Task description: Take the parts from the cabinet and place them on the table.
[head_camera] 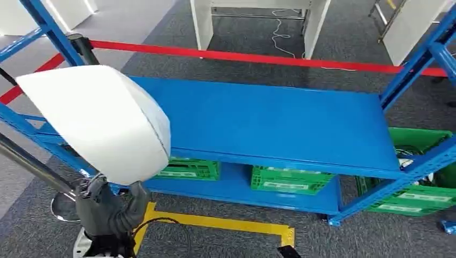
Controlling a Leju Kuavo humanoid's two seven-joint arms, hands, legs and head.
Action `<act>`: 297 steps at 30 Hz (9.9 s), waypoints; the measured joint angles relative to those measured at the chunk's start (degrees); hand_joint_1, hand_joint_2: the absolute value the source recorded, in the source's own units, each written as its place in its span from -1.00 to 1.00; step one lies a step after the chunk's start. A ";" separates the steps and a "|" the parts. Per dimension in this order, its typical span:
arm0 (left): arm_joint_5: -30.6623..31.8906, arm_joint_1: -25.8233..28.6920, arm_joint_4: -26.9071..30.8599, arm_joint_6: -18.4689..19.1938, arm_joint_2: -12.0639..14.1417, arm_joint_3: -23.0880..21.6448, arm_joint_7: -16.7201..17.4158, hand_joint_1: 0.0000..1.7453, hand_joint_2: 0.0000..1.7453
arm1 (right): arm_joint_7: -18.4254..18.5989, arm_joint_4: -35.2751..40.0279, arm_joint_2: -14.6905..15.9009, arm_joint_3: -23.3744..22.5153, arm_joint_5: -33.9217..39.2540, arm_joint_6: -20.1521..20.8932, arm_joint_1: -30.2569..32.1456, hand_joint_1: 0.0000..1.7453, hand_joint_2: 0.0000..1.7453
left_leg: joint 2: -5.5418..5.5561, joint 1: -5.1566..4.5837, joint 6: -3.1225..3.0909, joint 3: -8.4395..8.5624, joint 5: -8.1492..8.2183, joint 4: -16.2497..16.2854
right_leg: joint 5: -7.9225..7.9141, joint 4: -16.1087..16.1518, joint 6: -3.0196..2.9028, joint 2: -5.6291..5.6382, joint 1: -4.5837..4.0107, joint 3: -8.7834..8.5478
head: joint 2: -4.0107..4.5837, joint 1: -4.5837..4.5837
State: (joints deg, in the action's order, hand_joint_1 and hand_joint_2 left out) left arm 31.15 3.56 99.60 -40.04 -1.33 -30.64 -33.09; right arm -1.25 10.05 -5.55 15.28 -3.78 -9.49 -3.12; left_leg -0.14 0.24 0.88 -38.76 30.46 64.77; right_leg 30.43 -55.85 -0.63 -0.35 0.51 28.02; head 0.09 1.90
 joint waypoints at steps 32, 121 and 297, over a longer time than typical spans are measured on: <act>-1.40 0.17 0.50 0.24 0.94 0.07 0.28 1.00 1.00 | 0.52 -0.02 0.07 0.02 -2.45 0.87 -1.02 -1.00 -1.00 | -0.22 -0.04 0.38 -1.98 2.17 5.74 | 0.18 0.45 -0.12 -1.02 0.03 -0.08 | 0.00 -0.02; -8.50 1.26 1.81 4.39 -0.92 -1.99 -2.36 1.00 1.00 | 0.48 -0.02 -1.42 1.46 -7.19 -1.40 1.10 -1.00 -1.00 | 3.03 -0.72 -0.47 3.42 -2.24 -3.36 | -0.90 -2.92 1.07 2.44 0.92 3.60 | 0.00 -0.55; -11.93 0.17 -1.92 7.50 -1.18 1.46 0.15 1.00 1.00 | 0.39 0.46 0.15 0.48 -8.39 2.95 -0.53 -1.00 -1.00 | 0.96 -0.39 -2.94 5.52 -3.77 -6.28 | -2.37 -6.72 3.44 0.18 0.50 7.21 | 0.00 -1.00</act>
State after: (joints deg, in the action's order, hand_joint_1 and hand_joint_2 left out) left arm 19.21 3.73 97.68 -32.54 -2.51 -29.18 -32.94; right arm -0.85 10.51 -5.40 15.76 -12.17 -6.54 -3.65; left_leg 0.83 -0.15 -2.06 -33.24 26.69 58.49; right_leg 28.07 -62.57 2.81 -0.16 1.00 35.23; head 0.09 0.90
